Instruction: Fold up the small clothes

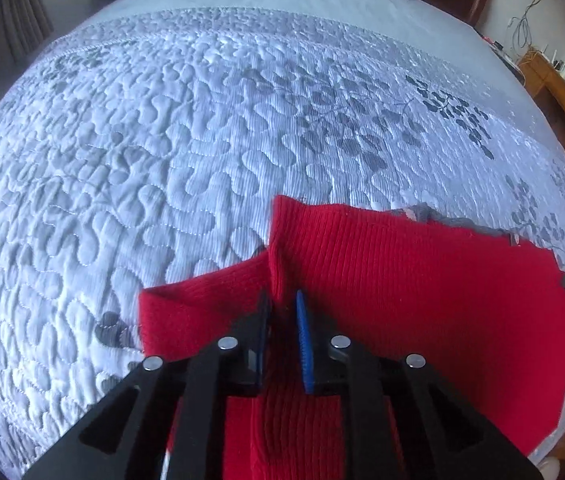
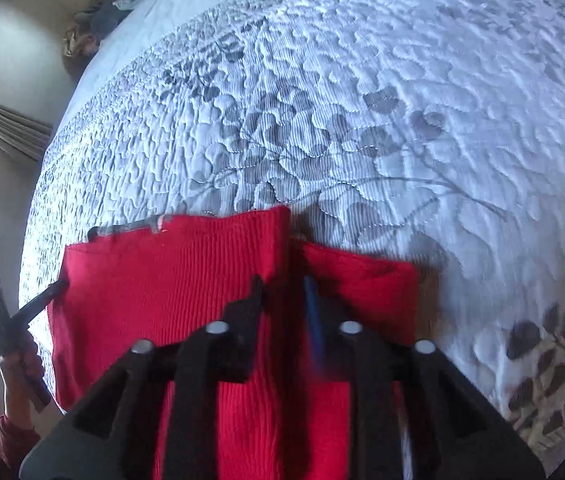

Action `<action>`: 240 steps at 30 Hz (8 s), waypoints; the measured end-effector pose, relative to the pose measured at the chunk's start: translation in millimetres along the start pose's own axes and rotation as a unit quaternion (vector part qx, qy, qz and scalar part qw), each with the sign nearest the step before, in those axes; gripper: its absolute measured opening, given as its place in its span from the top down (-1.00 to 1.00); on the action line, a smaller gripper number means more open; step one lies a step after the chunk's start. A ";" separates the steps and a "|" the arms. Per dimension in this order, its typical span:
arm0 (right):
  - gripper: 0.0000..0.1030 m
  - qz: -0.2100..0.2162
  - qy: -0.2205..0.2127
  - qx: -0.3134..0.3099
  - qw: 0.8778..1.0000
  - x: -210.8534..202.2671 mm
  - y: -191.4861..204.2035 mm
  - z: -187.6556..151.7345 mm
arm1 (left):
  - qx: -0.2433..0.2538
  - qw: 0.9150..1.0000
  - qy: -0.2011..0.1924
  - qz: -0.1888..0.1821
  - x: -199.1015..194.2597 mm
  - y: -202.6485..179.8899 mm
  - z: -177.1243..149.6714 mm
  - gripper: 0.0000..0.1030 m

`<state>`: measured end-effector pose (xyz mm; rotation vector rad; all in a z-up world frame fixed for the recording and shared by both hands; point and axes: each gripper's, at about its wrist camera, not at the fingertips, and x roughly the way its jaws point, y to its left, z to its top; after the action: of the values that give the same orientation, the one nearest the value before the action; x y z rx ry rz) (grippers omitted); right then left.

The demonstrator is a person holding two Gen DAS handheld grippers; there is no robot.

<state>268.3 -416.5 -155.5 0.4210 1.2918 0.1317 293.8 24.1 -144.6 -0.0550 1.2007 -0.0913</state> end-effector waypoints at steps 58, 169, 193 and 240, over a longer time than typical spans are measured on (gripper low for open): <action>0.50 -0.066 0.010 -0.069 0.995 -4.9 59.5 -178.2 | 0.054 0.997 -0.029 0.036 -62.1 -43.5 -161.3 -0.16; 0.28 -0.020 0.022 -0.220 0.975 -45.4 262.4 -110.6 | 0.070 0.990 -0.012 -0.123 -18.1 -35.7 -84.5 -0.56; 0.89 0.002 0.043 -0.313 0.949 -18.7 219.9 -166.1 | -0.070 0.959 0.083 -0.261 -21.9 -26.5 -60.2 -0.56; 0.89 0.102 0.068 -0.363 0.924 33.1 364.9 -212.2 | -0.068 0.972 0.035 -0.220 -24.4 68.7 -7.5 0.73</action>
<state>126.2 -22.5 -93.6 -0.0992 1.2321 0.8007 280.9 94.9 -131.0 -0.4422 1.2480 -0.4024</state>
